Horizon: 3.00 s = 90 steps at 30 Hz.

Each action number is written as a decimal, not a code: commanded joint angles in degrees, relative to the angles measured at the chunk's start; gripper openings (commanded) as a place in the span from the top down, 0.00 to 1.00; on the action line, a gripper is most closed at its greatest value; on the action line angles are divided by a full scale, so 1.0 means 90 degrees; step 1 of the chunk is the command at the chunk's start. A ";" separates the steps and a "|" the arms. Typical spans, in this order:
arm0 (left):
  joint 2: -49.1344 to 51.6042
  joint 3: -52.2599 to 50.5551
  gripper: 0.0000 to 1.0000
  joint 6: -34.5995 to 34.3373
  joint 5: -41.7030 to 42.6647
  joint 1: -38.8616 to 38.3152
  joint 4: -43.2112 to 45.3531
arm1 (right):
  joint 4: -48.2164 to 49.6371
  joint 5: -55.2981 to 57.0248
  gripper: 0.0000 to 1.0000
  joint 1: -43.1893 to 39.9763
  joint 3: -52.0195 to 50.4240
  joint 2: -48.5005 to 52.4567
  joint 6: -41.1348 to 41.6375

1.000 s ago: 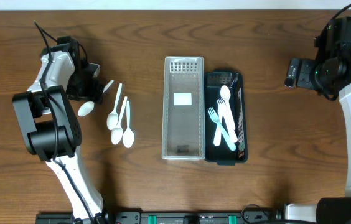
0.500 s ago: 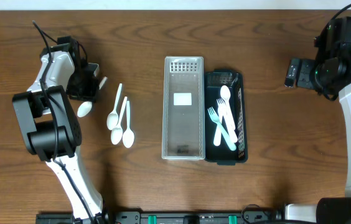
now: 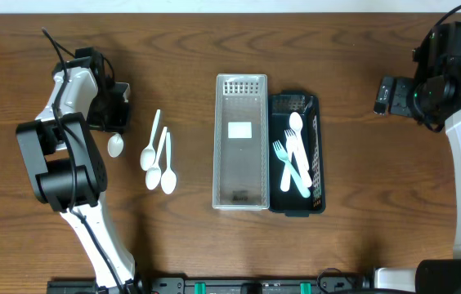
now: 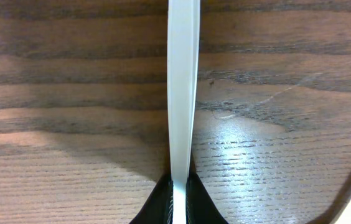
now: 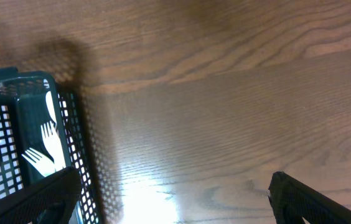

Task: Pack container
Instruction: 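Grasp the leftmost white spoon with the left gripper, then carry the spoon right and lower it into the clear caddy, then move the left gripper back over the spoons and grasp one by its handle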

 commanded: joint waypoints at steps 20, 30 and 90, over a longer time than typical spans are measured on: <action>-0.4333 -0.0078 0.94 -0.2965 0.0019 -0.3179 -0.0508 | 0.0010 0.0015 0.01 -0.0058 -0.0046 0.0051 -0.0063; -0.3385 -0.0211 0.94 -0.4432 0.0022 -0.4469 -0.0580 | -0.0012 -0.0131 0.01 -0.0058 -0.0046 0.0051 -0.0068; -0.2866 -0.2832 0.21 -0.3468 0.0049 -0.2334 0.0658 | -0.0061 -0.0129 0.01 -0.0046 -0.0046 0.0051 -0.0068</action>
